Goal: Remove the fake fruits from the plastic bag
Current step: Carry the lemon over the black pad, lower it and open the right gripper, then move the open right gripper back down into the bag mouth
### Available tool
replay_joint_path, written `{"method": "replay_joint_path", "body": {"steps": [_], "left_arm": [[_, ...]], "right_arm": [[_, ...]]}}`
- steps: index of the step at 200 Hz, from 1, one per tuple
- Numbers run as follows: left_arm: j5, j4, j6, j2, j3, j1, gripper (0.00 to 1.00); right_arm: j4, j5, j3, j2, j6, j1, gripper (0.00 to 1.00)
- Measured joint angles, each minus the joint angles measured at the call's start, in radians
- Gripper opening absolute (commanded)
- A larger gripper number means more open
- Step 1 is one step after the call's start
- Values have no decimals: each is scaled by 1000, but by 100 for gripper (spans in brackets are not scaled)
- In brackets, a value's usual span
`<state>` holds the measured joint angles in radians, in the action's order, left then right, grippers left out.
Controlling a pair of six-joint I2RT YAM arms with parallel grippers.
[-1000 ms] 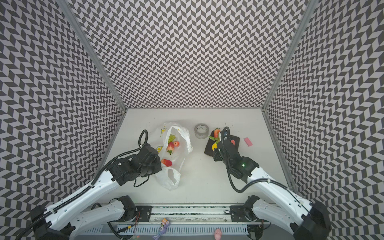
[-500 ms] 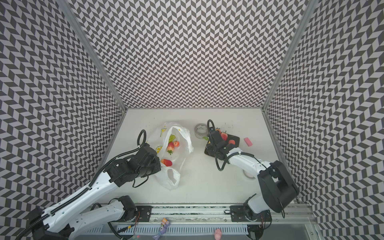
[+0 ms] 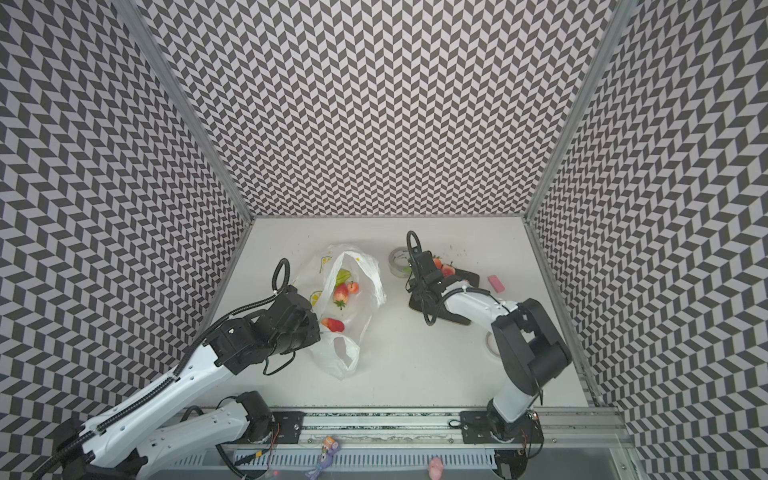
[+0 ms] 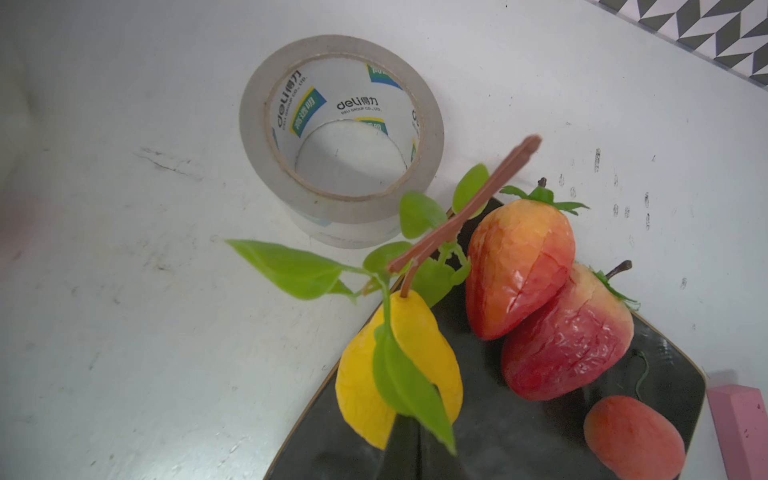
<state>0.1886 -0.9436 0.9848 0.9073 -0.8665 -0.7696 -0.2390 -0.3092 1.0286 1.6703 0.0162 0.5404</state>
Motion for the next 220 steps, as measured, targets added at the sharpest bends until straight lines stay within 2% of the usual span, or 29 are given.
{"method": "replay_joint_path", "body": {"steps": [39,113,142,172,198,220], "left_arm": [[1,-5,0,-5,0,0,0],[2,-23,-9,-11,0,0,0],[2,-23,-31,-22,0,1,0],[2,-23,-53,-48,0,2,0],[1,-23,-66,-59,1,5,0],[0,-21,-76,-59,3,5,0]], "right_arm": [[0,-16,11,12,-9,-8,31],[-3,-12,16,-3,6,-14,55],[-23,18,9,-88,32,-17,59],[-42,71,-16,-222,60,-20,59],[-64,181,-59,-370,60,-22,56],[-66,320,-127,-533,53,-20,49]]}}
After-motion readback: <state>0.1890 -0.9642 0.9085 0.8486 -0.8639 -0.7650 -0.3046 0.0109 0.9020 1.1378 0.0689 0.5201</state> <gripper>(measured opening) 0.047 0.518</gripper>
